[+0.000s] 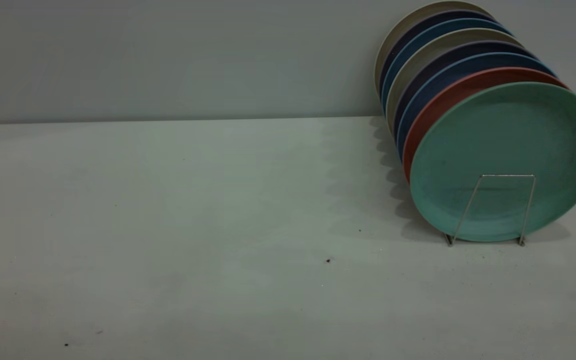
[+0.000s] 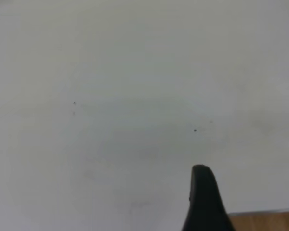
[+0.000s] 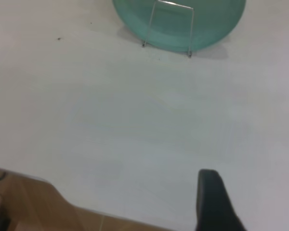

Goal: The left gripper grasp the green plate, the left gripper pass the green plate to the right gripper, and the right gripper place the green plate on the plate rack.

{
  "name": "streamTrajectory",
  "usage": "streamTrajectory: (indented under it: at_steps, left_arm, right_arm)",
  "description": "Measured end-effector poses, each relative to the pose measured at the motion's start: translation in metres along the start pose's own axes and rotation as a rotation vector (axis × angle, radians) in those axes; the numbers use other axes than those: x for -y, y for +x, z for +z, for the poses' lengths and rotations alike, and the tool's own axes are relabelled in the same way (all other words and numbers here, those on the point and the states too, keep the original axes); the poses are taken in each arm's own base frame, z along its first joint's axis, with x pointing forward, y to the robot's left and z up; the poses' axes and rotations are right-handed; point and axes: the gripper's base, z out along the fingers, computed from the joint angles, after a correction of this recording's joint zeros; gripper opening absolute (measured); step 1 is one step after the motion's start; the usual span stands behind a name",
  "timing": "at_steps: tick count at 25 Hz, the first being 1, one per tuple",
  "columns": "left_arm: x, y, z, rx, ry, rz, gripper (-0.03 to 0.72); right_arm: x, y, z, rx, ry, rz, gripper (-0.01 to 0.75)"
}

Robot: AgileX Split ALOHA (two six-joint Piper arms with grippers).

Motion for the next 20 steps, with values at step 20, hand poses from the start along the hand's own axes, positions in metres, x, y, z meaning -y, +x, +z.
streamTrajectory:
  at_steps: [20]
  left_arm:
    - [-0.008,0.007,0.009,-0.026,0.074,0.069,0.367]
  right_arm:
    - [0.000,0.001,0.001,-0.003,-0.004,-0.043,0.416]
